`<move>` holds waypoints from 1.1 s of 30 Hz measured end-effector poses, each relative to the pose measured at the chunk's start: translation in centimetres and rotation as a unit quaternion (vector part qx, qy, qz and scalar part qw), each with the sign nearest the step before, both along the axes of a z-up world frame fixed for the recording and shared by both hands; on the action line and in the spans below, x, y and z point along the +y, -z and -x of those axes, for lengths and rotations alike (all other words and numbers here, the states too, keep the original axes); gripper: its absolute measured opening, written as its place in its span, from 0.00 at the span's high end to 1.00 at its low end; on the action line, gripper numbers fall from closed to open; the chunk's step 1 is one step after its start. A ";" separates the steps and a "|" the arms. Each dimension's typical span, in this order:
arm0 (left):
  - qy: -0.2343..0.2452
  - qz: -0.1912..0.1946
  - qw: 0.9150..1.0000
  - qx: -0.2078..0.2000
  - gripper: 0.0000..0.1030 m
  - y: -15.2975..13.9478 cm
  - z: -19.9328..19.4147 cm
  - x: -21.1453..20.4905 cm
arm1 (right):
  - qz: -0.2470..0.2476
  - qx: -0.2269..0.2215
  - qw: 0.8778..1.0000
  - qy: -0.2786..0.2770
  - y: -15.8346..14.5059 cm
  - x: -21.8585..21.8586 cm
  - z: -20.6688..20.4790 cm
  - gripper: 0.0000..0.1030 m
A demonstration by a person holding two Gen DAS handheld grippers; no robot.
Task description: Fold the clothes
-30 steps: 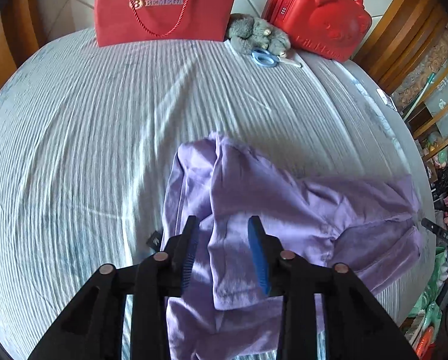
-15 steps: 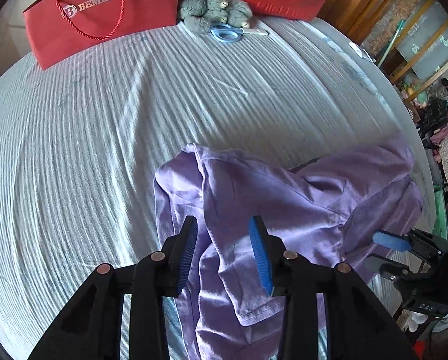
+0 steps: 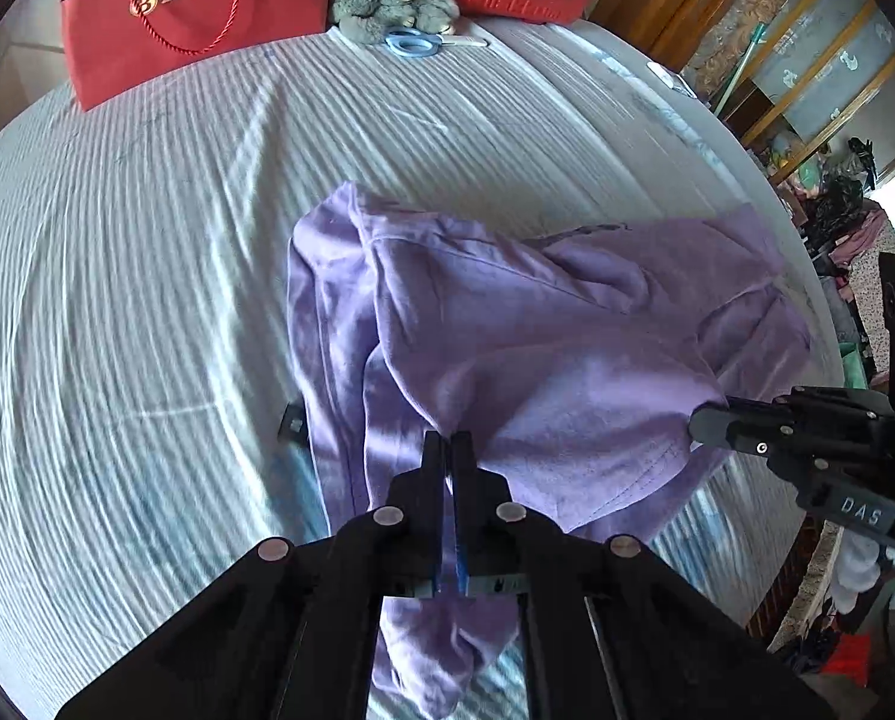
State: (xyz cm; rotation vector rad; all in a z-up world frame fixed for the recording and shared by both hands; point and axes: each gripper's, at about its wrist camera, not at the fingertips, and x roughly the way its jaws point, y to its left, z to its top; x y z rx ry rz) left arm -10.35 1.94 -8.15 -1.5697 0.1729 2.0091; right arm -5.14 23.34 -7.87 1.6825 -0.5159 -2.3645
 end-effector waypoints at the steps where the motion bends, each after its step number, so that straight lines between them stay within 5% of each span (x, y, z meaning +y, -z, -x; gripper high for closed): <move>1: 0.000 0.001 1.000 -0.003 0.99 0.0 -0.3 -0.4 | -0.003 -0.014 1.000 -0.005 0.6 0.1 -0.3 0.88; 4: -0.019 -0.001 1.000 0.004 0.92 -0.3 0.7 -0.8 | -0.045 -0.045 0.998 -0.015 2.2 0.2 -1.0 0.87; 6: -0.034 -0.010 0.999 0.011 0.73 -0.7 2.0 -0.6 | -0.030 -0.039 0.999 0.002 2.1 1.2 -1.5 0.87; 8: -0.039 -0.008 0.999 0.022 0.65 -0.8 3.4 0.3 | -0.024 -0.026 0.999 0.011 1.4 1.8 -1.9 0.85; 13: -0.046 0.015 0.998 0.029 0.65 0.5 7.1 3.0 | -0.025 -0.002 1.000 0.007 0.5 1.7 -1.9 0.65; 16: -0.054 0.016 0.998 0.022 0.66 1.8 8.6 4.0 | -0.020 0.003 1.000 -0.001 1.3 0.3 -1.2 0.61; 17: -0.054 0.015 0.998 0.025 0.84 1.8 8.5 4.1 | -0.020 0.003 1.000 -0.006 1.8 -0.2 -0.8 0.62; 18: -0.057 0.015 0.998 0.031 0.95 1.6 8.2 4.1 | -0.027 -0.003 1.000 -0.014 2.2 -0.9 -0.5 0.74; 19: -0.063 0.011 0.997 0.040 0.95 1.1 7.8 3.8 | -0.034 -0.010 0.999 -0.021 2.7 -1.6 -0.1 1.00; 23: -0.112 -0.013 0.991 0.068 0.95 -0.9 5.7 0.7 | -0.041 -0.029 0.998 -0.030 3.7 -1.9 -0.6 0.99; 29: -0.135 0.009 0.990 -0.030 0.89 4.0 5.7 -1.6 | -0.024 -0.035 0.999 -0.008 3.6 0.3 -1.8 0.96; 33: -0.116 -0.011 0.993 0.023 0.77 0.8 3.8 -2.2 | -0.042 -0.004 0.999 0.016 1.4 2.1 -3.6 0.94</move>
